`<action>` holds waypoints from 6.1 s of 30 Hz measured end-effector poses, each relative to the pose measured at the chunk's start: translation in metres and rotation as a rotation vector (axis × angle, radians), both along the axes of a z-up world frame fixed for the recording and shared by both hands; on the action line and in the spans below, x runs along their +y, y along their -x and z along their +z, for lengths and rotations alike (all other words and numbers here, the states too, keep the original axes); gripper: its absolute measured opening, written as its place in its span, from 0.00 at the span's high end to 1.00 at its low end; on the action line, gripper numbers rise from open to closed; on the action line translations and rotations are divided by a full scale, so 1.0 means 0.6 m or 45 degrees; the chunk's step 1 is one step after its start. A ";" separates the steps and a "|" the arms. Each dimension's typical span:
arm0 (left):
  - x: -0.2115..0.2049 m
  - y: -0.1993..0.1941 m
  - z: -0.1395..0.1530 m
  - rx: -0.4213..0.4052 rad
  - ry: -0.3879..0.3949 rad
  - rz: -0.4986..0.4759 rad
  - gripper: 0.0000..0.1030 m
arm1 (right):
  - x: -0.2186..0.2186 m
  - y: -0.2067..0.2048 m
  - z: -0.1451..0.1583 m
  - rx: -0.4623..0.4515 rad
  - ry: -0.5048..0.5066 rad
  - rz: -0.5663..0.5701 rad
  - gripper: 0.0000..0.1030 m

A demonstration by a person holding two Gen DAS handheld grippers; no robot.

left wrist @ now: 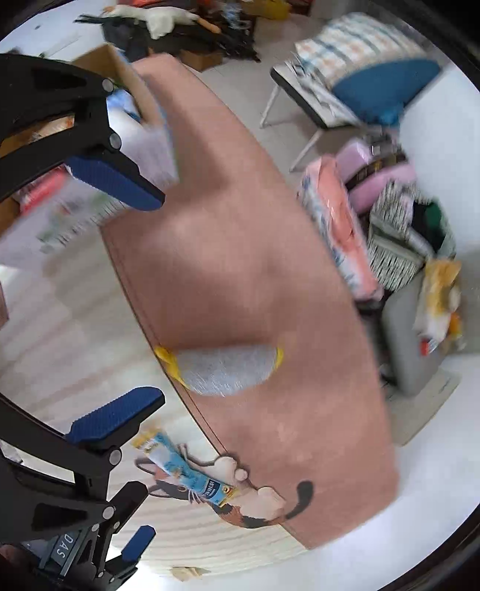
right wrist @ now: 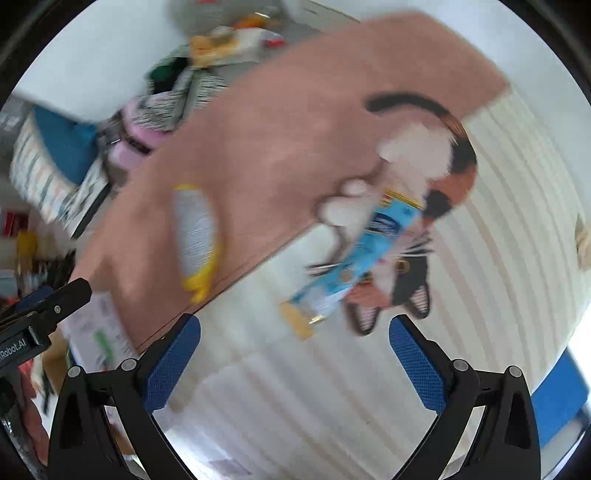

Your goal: Organize soft objects

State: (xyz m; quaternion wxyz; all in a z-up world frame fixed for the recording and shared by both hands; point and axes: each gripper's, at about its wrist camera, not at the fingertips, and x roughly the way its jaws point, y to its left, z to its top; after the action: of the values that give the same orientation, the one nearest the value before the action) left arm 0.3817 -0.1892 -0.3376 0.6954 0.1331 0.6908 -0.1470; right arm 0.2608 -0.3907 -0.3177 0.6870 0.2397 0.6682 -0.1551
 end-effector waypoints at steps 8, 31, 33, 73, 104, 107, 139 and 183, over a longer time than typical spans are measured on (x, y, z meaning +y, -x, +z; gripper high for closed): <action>-0.124 -0.042 -0.128 0.192 -0.084 -0.099 0.07 | -0.101 -0.013 -0.108 0.094 -0.089 -0.167 0.00; -0.128 -0.021 -0.161 0.219 -0.091 0.009 0.54 | -0.090 -0.031 -0.191 0.161 -0.102 -0.111 0.84; -0.109 -0.009 -0.134 0.197 -0.034 0.043 0.54 | -0.075 -0.027 -0.173 0.135 -0.114 -0.064 0.85; 0.708 0.255 -0.090 0.259 0.085 0.863 0.43 | 0.714 -0.051 -0.027 0.011 0.293 0.958 0.57; 0.640 0.309 0.061 -0.129 0.077 0.750 0.02 | 0.700 0.066 0.029 -0.035 0.096 0.821 0.22; 0.631 0.314 0.074 -0.184 0.048 0.739 0.02 | 0.692 0.073 0.048 -0.070 0.094 0.811 0.07; 0.571 0.521 0.475 -0.678 0.128 0.703 0.02 | 0.618 0.315 0.525 -0.663 0.240 0.823 0.00; 0.555 0.571 0.493 -0.724 0.095 0.736 0.02 | 0.601 0.356 0.563 -0.715 0.323 0.839 0.00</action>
State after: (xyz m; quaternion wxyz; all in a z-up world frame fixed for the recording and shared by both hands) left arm 0.0390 0.1436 -0.0421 0.8758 -0.0567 0.4739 0.0722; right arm 0.0472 -0.0299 0.0202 0.8783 -0.0392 0.4724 0.0622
